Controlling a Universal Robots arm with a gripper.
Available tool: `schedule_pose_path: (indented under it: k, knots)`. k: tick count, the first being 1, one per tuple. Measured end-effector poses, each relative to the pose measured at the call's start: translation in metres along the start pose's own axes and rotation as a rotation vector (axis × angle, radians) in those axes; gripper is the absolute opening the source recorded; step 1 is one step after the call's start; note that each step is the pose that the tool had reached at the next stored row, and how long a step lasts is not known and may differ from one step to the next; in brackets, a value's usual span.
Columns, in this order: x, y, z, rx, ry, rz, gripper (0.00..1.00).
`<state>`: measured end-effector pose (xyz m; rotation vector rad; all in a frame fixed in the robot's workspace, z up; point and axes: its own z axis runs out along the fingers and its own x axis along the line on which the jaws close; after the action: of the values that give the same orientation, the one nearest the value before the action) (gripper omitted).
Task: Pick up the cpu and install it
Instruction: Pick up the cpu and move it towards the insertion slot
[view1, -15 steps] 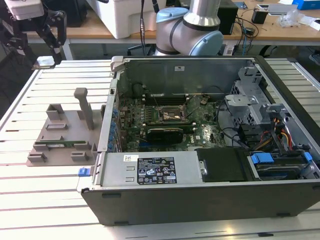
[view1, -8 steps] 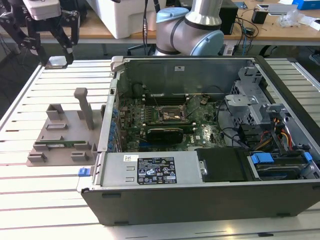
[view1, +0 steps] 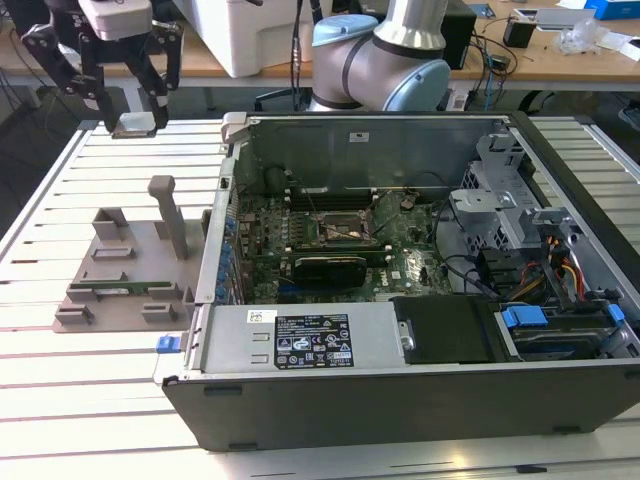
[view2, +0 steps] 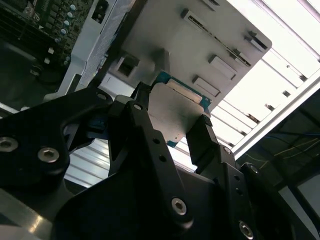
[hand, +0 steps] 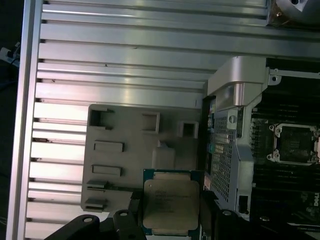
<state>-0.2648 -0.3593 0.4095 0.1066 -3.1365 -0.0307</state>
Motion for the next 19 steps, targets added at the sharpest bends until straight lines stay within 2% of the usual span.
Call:
schedule_pose_path:
  k: [3, 7, 19]
  knots:
    - [-0.0117, -0.0006, 0.0004, 0.0016, 0.0000, 0.000, 0.54]
    - [-0.0212, -0.0010, 0.0007, 0.0031, 0.0002, 0.000, 0.54]
    - [-0.0422, -0.0003, 0.0045, 0.0085, 0.0005, 0.000, 0.54]
